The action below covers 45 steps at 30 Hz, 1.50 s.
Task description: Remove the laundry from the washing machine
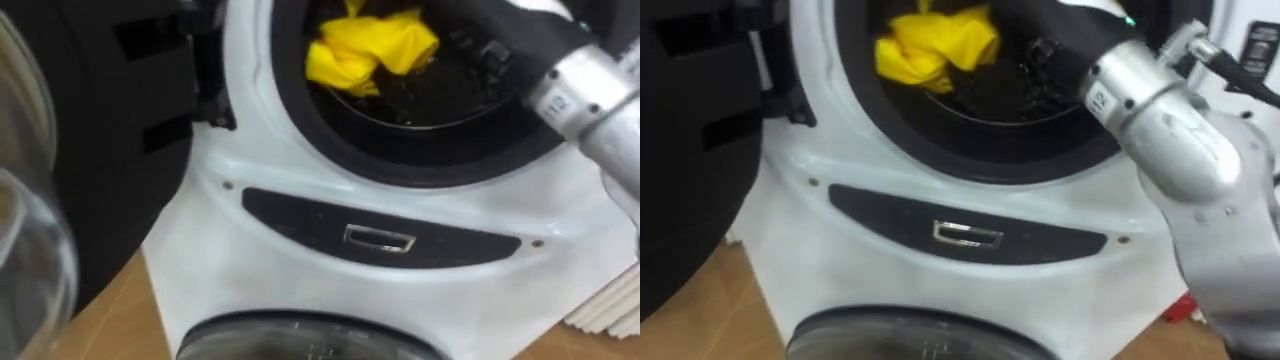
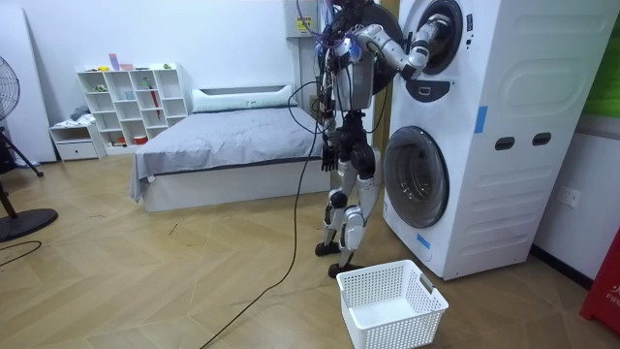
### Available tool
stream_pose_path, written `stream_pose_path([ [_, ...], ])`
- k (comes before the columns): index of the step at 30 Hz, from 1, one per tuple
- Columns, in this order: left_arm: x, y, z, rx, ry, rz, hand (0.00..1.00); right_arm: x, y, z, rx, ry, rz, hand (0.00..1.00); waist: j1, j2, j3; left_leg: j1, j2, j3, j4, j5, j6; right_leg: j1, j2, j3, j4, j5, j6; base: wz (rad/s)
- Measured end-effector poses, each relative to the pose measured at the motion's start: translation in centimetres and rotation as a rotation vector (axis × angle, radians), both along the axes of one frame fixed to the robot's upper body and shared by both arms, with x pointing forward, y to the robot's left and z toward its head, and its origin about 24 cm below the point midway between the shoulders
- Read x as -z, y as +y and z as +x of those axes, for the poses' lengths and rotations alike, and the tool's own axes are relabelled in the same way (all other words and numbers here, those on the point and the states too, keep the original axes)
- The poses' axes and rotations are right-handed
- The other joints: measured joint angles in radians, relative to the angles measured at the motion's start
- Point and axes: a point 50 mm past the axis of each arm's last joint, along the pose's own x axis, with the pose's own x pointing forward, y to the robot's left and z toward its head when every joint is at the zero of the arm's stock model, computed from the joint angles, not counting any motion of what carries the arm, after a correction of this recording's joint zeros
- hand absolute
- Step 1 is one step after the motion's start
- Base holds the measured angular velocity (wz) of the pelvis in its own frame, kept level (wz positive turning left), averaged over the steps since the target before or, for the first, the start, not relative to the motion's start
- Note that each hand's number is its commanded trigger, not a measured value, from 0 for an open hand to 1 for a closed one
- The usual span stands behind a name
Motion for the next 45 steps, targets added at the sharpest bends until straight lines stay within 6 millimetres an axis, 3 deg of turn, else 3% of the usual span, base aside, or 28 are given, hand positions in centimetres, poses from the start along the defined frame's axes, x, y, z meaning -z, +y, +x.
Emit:
stream_pose_path([
  [5,0.5,-1.6,0.0,-0.014,-0.013,-0.019,0.00,1.6,-0.6,-0.9,-0.034,0.061,0.155,1.00,-0.002,0.022,0.0036,0.005,0.008,0.006,-0.004,-0.005,-0.004,-0.002,0.001,0.005,0.000,0.000,0.000,-0.03],
  [8,0.6,-2.0,-0.1,-0.020,-0.013,-0.021,0.00,1.9,-1.0,-1.2,-0.064,0.069,0.247,1.00,-0.004,0.049,-0.0038,-0.001,0.011,0.008,-0.006,-0.022,-0.001,-0.007,0.007,0.008,0.003,0.000,0.000,-0.10],
  [10,0.6,-2.0,-0.8,-0.028,0.002,-0.017,0.00,2.2,-1.0,-1.5,-0.073,0.074,0.259,1.00,-0.009,0.062,-0.0172,0.000,0.010,0.017,-0.005,-0.024,0.002,-0.006,0.007,0.024,0.004,0.000,0.000,-0.10],
  [15,0.6,-1.8,-2.5,-0.062,0.030,-0.012,0.00,3.2,-1.6,-2.3,-0.084,0.103,0.289,1.00,-0.025,0.054,-0.0225,0.004,0.010,0.021,0.001,-0.024,0.002,0.001,0.006,0.024,0.005,0.001,-0.001,-0.01],
  [20,0.7,-2.0,-3.7,-0.075,0.069,-0.021,0.00,5.4,-1.9,-2.9,-0.145,0.240,0.371,1.00,-0.031,0.032,-0.0122,0.005,0.010,0.026,0.007,-0.026,0.004,0.007,0.006,0.027,0.003,0.002,-0.003,-0.01],
  [27,0.7,-2.0,-4.0,-0.077,0.069,-0.022,0.00,7.9,-2.7,-4.0,-0.149,0.351,0.442,1.00,-0.035,0.047,-0.0033,0.007,0.008,0.027,0.006,-0.029,0.009,0.009,0.003,0.028,0.001,0.003,-0.001,0.00],
  [34,0.6,-1.7,-3.4,-0.057,0.033,-0.030,0.00,9.3,-2.5,-4.7,-0.209,0.435,0.418,1.00,-0.063,0.079,-0.0079,0.007,0.008,0.045,0.006,-0.033,0.005,-0.004,0.016,0.051,0.003,0.003,-0.001,-0.09],
  [41,0.6,-1.7,-2.3,-0.041,-0.001,-0.054,0.00,9.7,-3.3,-5.5,-0.256,0.470,0.431,1.00,-0.083,0.076,-0.0092,0.009,0.012,0.056,0.007,-0.036,0.003,-0.008,0.017,0.066,0.003,0.003,-0.002,-0.05],
  [45,0.6,-1.3,-0.6,-0.034,-0.041,-0.059,0.00,11.1,-3.9,-6.2,-0.229,0.533,0.453,1.00,-0.083,0.074,-0.0081,0.007,0.016,0.082,0.001,-0.037,0.004,-0.019,0.018,0.089,0.004,0.003,-0.002,-0.16],
])
